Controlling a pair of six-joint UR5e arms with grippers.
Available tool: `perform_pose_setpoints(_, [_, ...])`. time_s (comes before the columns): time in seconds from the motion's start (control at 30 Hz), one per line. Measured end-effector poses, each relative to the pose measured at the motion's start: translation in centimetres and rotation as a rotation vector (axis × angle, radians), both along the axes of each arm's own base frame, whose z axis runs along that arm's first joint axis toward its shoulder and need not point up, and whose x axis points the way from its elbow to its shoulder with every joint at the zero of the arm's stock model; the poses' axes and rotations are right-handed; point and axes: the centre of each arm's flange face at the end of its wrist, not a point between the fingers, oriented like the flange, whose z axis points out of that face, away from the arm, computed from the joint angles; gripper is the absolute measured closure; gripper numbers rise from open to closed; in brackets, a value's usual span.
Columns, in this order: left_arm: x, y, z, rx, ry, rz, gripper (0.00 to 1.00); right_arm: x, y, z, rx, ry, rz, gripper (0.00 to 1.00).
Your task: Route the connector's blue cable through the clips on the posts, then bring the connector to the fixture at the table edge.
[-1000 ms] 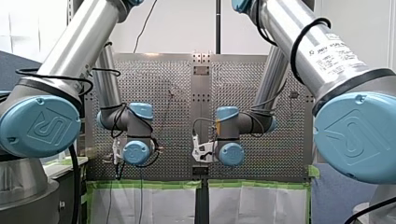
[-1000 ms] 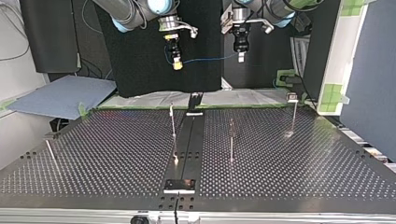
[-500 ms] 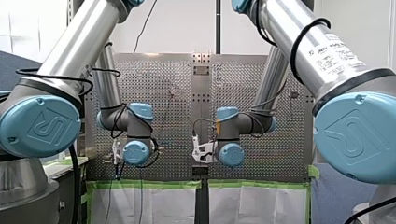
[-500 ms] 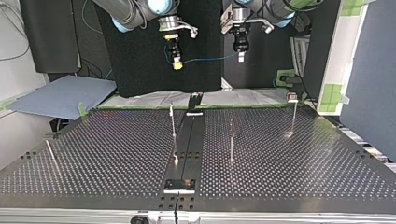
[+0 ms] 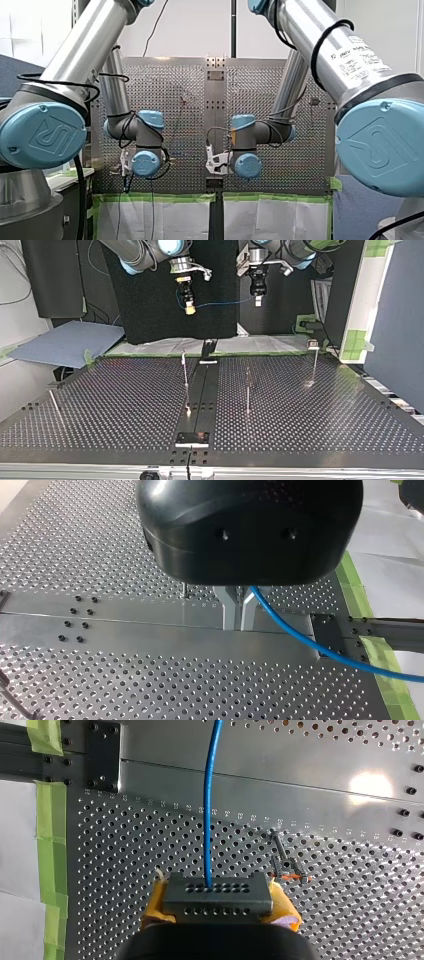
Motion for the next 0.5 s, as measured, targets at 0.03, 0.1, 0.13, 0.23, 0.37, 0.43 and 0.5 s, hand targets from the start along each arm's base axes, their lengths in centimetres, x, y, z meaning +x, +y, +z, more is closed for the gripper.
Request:
perform_pose_setpoints(0.03, [0.0,0.0,0.0,0.000,0.000,0.000,0.92,0.0,0.0,0.0,0.000,0.000,0.000,1.00])
perform_pose_setpoints(0.1, [0.1,0.0,0.0,0.002,-0.001,0.005,0.92,0.0,-0.1,0.0,0.001,0.001,0.000,1.00])
perform_pose_setpoints(0.13, [0.3,0.1,0.0,0.004,-0.004,0.009,0.92,0.0,-0.3,-0.2,0.003,0.004,-0.003,1.00])
perform_pose_setpoints(0.23, [1.1,-0.3,0.5,0.010,-0.022,0.013,0.92,0.1,-0.9,-0.6,0.017,0.007,-0.012,1.00])
perform_pose_setpoints(0.37, [1.8,-0.6,1.6,0.002,-0.037,0.017,0.89,0.9,-1.6,0.5,0.022,-0.020,-0.013,1.00])
perform_pose_setpoints(0.43, [1.9,-0.6,2.1,-0.010,-0.041,0.022,0.89,1.5,-2.1,1.6,0.019,-0.043,-0.011,1.00])
perform_pose_setpoints(0.5, [2.1,-0.5,2.7,-0.018,-0.042,0.027,0.89,2.0,-2.6,2.8,0.014,-0.062,-0.010,1.00])
